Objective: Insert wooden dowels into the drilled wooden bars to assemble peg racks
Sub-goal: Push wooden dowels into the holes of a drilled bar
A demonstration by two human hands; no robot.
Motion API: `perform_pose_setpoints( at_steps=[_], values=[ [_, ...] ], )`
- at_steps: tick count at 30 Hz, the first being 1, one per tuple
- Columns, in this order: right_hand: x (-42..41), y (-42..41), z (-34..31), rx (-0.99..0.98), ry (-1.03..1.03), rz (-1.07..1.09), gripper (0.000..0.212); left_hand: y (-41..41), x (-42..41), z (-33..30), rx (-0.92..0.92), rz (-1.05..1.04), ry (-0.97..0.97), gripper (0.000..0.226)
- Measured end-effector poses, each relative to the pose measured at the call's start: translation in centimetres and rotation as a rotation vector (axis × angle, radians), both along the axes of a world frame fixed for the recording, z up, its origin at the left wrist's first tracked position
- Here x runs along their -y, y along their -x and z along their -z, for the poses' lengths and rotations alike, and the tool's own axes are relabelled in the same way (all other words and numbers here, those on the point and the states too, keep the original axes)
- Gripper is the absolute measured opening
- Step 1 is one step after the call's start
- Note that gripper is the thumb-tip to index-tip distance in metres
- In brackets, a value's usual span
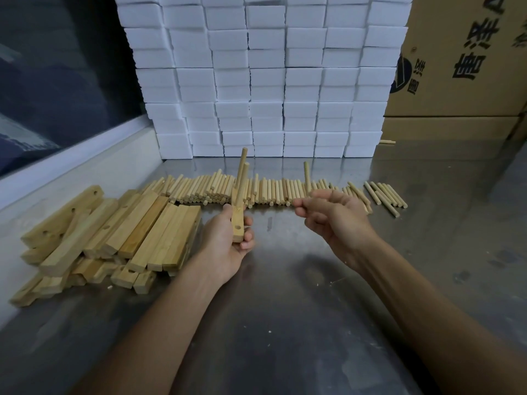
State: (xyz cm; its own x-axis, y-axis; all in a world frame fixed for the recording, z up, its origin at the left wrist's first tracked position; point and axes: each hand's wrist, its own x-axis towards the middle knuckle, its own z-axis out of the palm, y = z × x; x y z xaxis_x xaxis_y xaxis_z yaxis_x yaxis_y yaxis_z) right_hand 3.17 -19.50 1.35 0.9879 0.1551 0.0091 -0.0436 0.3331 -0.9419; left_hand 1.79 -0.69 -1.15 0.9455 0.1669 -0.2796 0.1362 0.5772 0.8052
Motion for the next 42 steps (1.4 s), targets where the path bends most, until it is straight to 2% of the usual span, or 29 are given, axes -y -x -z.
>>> perform_pose_setpoints(
  at_steps=[2, 4, 6, 8, 11, 13, 15, 20, 26, 29, 36, 42],
  values=[
    [-0.1, 0.2, 0.2, 0.009, 0.07, -0.038, 0.046, 0.1, 0.0, -0.1, 0.001, -0.002, -0.006, 0.034],
    [-0.4, 0.4, 0.3, 0.023, 0.178, -0.073, 0.056, 0.1, 0.1, -0.1, 0.002, 0.0, -0.009, 0.033],
    [-0.8, 0.7, 0.4, 0.049, 0.278, -0.064, 0.052, 0.2, 0.0, -0.1, 0.004, 0.003, -0.008, 0.033],
    [-1.0, 0.7, 0.6, 0.106, 0.396, -0.028, 0.038, 0.2, 0.1, -0.2, 0.005, 0.006, -0.006, 0.033],
    [-1.4, 0.9, 0.8, 0.387, 0.613, 0.035, 0.01, 0.4, 0.3, -0.3, 0.012, 0.0, -0.03, 0.032],
    [-1.7, 1.1, 0.9, 0.592, 0.754, 0.073, 0.015, 0.4, 0.5, -0.4, 0.018, -0.008, -0.054, 0.032],
    [-2.1, 1.3, 0.9, 0.686, 0.806, 0.066, 0.016, 0.6, 0.7, -0.6, 0.03, -0.002, -0.061, 0.032],
    [-3.3, 2.4, 1.0, 0.747, 0.89, -0.07, 0.021, 1.1, 1.2, -1.0, 0.022, 0.026, -0.054, 0.033],
    [-3.9, 3.2, -0.1, 0.869, 1.097, -0.08, 0.018, 1.1, 1.2, -0.9, 0.009, 0.003, -0.101, 0.029],
    [-4.0, 3.3, -0.9, 0.964, 1.215, -0.059, 0.015, 0.9, 1.3, -0.6, 0.028, 0.025, -0.059, 0.027],
    [-5.1, 2.8, -2.7, 1.147, 1.493, -0.13, 0.016, 0.8, 1.2, -0.3, 0.044, 0.017, -0.003, 0.042],
    [-6.3, 2.7, -3.1, 1.294, 1.674, -0.146, 0.013, 0.8, 1.4, -0.3, -0.002, -0.067, -0.041, 0.027]
  ],
)
